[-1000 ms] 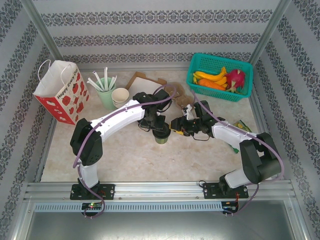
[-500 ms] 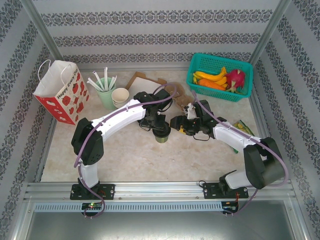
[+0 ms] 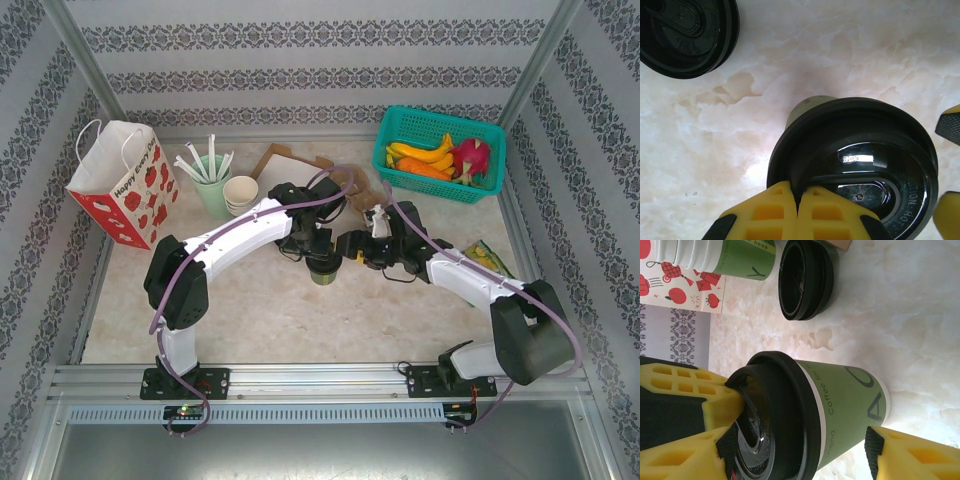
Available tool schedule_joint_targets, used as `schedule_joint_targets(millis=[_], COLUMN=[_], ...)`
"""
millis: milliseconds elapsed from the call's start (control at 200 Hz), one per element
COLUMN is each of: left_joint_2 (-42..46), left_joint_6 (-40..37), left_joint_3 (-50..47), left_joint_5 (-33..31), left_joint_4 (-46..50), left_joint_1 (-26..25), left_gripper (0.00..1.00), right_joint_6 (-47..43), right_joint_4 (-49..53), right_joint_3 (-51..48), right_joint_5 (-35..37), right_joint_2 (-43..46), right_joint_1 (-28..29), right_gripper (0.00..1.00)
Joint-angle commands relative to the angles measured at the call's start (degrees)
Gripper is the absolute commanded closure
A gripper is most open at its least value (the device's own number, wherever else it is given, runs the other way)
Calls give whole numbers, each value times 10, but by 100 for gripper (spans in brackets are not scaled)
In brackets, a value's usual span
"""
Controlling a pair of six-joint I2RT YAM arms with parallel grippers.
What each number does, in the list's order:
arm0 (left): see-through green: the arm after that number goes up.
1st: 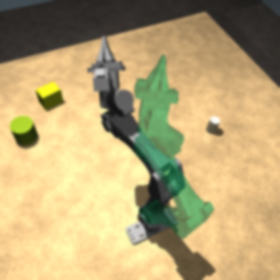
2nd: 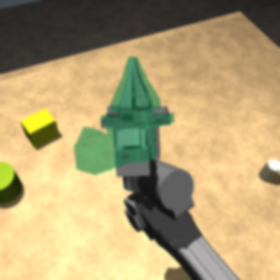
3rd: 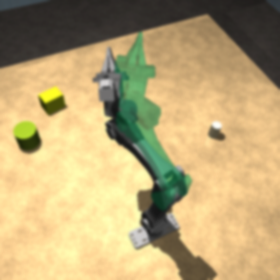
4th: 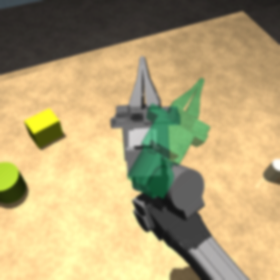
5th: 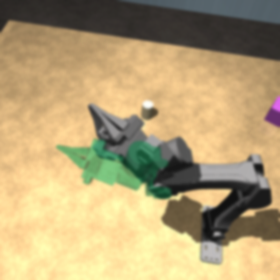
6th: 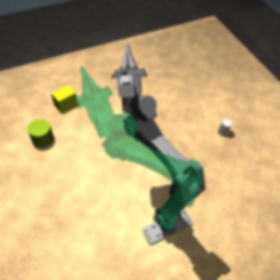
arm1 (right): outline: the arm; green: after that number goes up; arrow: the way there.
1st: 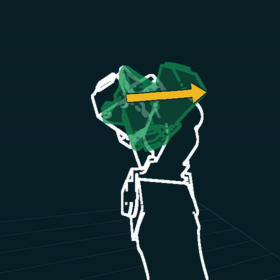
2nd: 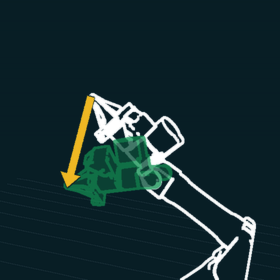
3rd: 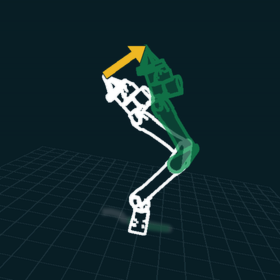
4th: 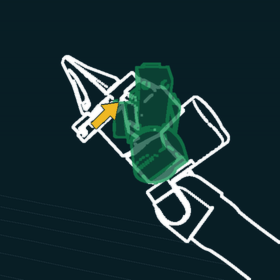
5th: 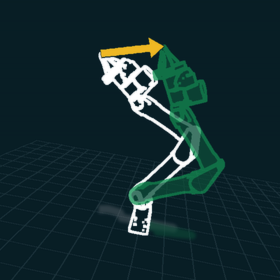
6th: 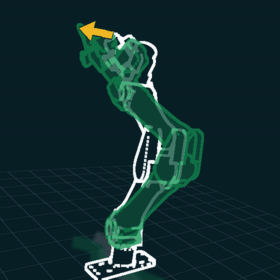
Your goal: Pack the takeout coffee
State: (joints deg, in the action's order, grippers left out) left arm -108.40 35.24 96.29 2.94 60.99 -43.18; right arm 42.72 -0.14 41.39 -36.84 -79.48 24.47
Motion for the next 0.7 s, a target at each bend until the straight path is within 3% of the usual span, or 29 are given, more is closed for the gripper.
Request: schedule_joint_targets(millis=[0,525,694], left_joint_2=[-27,8,36], left_joint_6=[8,5,-2], left_joint_3=[2,-20,-35], left_joint_5=[-11,12,28], left_joint_4=[6,-44,-78], left_joint_1=[-5,-5,-2], left_gripper=[97,94,87], right_joint_6=[-8,-11,-5], right_joint_4=[-11,40,48], right_joint_3=[2,6,9], right_joint_5=[-23,37,52], right_joint_2=[-14,-66,-66], right_joint_1=[17,40,42], right_gripper=[30,38,38])
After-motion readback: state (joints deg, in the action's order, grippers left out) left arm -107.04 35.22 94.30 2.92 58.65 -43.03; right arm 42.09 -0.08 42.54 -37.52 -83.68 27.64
